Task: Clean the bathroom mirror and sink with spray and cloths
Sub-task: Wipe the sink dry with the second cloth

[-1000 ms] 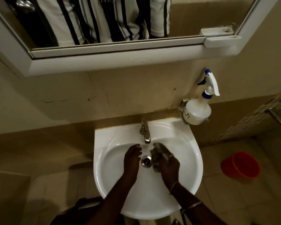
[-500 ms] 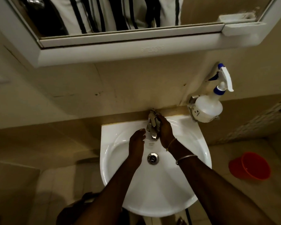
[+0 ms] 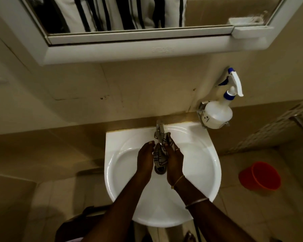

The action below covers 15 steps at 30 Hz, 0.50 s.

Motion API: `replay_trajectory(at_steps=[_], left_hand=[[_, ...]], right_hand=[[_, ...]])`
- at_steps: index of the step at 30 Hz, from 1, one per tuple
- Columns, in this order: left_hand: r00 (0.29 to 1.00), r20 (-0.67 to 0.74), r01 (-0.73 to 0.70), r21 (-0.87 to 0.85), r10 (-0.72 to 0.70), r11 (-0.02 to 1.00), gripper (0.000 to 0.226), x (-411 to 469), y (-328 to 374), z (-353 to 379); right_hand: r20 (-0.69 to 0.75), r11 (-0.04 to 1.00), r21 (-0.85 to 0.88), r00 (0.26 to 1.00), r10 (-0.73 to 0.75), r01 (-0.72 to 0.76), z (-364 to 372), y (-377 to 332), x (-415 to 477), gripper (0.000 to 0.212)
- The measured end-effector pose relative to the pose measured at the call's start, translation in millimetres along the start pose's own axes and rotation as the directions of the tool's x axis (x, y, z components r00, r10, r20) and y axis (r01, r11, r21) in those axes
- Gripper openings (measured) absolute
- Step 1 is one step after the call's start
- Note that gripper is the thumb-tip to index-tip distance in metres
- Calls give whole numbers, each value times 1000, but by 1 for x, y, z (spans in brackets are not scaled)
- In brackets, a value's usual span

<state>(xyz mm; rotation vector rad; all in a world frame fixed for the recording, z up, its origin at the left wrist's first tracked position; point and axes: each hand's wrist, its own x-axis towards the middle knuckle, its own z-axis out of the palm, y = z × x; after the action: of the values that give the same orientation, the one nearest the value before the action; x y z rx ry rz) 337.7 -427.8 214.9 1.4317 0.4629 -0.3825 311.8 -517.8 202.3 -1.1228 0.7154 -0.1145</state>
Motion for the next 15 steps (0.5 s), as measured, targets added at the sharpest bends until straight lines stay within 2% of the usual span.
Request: replay_trajectory(at_steps=[2, 4, 5, 7, 9, 10, 12, 15], left_hand=[[999, -35, 16, -2, -16, 1000, 28, -5, -12, -7], [998, -31, 55, 27, -54, 998, 27, -12, -21, -14], [994, -8, 106, 22, -106, 994, 30, -14, -24, -17], [964, 97, 258, -96, -249, 961, 36, -17, -24, -27], [933, 199, 333, -166, -300, 928, 38, -16, -19, -37], [934, 202, 328, -168, -294, 930, 36, -13, -16, -42], [958, 149, 269, -176, -245, 947, 32, -9, -10, -46], [987, 36, 162, -177, -158, 971, 33, -4, -8, -44]], right_hand=[[-43, 995, 85, 997, 59, -56, -3, 10, -8, 27], [-17, 944, 297, 987, 157, -145, -4, 19, -16, 34], [22, 895, 404, 980, 200, -192, -2, 22, -19, 39], [94, 805, 521, 956, 277, -285, 3, 26, -21, 49], [135, 779, 517, 933, 334, -354, 12, 30, -19, 59], [150, 788, 488, 925, 349, -376, 18, 31, -18, 64], [151, 816, 426, 920, 361, -390, 29, 30, -14, 73], [96, 863, 281, 907, 410, -420, 39, 25, -2, 74]])
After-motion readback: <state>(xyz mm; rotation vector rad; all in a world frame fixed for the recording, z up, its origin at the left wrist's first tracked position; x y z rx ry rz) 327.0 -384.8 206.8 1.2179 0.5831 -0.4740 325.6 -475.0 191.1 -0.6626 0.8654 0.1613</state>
